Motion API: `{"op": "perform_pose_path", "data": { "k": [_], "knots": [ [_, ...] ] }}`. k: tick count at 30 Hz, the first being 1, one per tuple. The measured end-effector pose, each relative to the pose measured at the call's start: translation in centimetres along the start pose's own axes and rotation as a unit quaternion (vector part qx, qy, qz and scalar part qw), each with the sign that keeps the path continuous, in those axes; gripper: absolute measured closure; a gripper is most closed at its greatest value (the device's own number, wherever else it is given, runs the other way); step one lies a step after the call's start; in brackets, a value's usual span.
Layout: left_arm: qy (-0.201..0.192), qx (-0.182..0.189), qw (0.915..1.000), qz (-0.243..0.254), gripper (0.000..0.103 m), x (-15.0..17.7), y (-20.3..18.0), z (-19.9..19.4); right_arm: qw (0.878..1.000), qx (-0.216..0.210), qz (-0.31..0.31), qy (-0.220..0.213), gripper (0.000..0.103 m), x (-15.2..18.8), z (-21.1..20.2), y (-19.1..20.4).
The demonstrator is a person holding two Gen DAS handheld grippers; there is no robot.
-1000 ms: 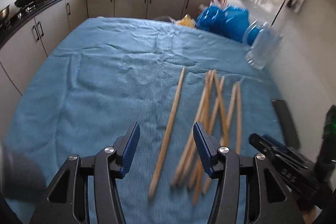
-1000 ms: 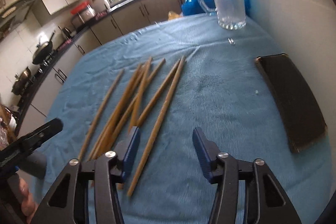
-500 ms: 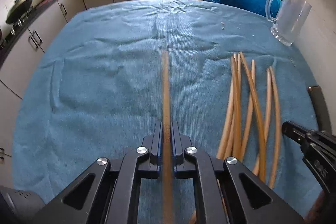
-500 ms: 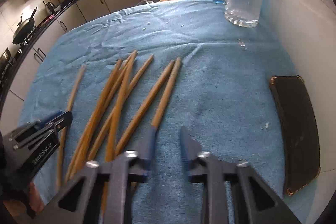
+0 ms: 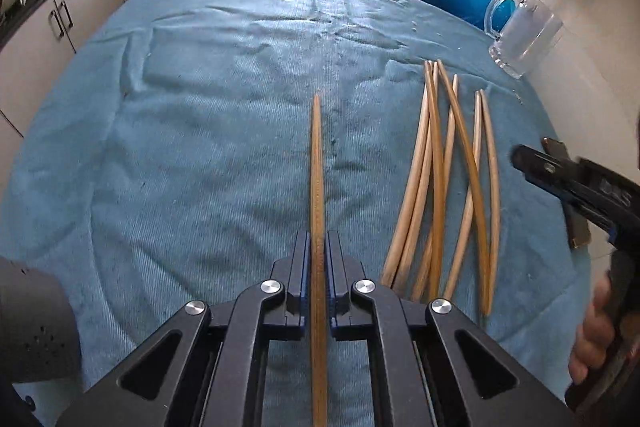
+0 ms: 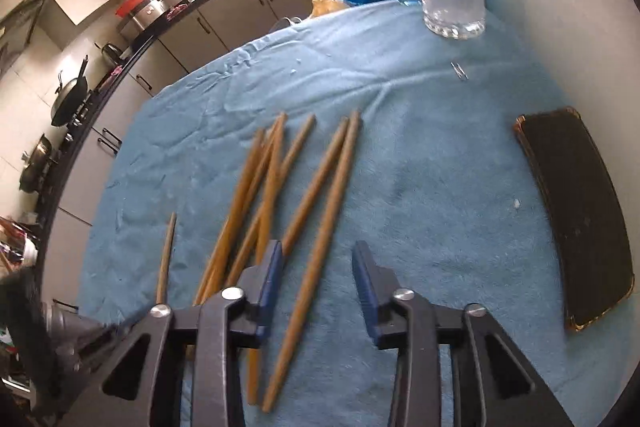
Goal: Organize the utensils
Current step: 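Grasp a chopstick with the left tool while the right tool grasps another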
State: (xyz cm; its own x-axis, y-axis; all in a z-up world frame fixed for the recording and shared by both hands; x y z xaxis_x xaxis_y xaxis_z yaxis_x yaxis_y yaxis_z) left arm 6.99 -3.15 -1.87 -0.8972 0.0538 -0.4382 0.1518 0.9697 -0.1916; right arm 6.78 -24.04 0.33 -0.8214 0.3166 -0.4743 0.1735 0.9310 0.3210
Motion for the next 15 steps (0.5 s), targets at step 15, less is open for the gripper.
{"op": "perform_pose_path", "data": {
  "k": [15],
  "knots": [
    [0.050, 0.070, 0.9947, -0.057, 0.096, 4.0, 1.8, -2.0, 0.993, 0.076, -0.052, 0.076, 0.095, 4.6, -0.6, -1.7]
  ]
}}
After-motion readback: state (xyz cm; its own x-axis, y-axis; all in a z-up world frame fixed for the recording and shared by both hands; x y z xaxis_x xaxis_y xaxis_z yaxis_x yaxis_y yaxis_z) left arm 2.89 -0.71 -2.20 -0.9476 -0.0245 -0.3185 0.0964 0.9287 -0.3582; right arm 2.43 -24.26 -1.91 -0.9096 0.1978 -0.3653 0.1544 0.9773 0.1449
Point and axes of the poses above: each gripper's, at about its wrist camera, not at the fingertips, and z roughly the way its jaws point, y to its left, x to its underside, the point moved 4 cm from there along z, roughly the way its jaws point, and after that the axes turned 1 degree about -y, right-handed, at the moved point
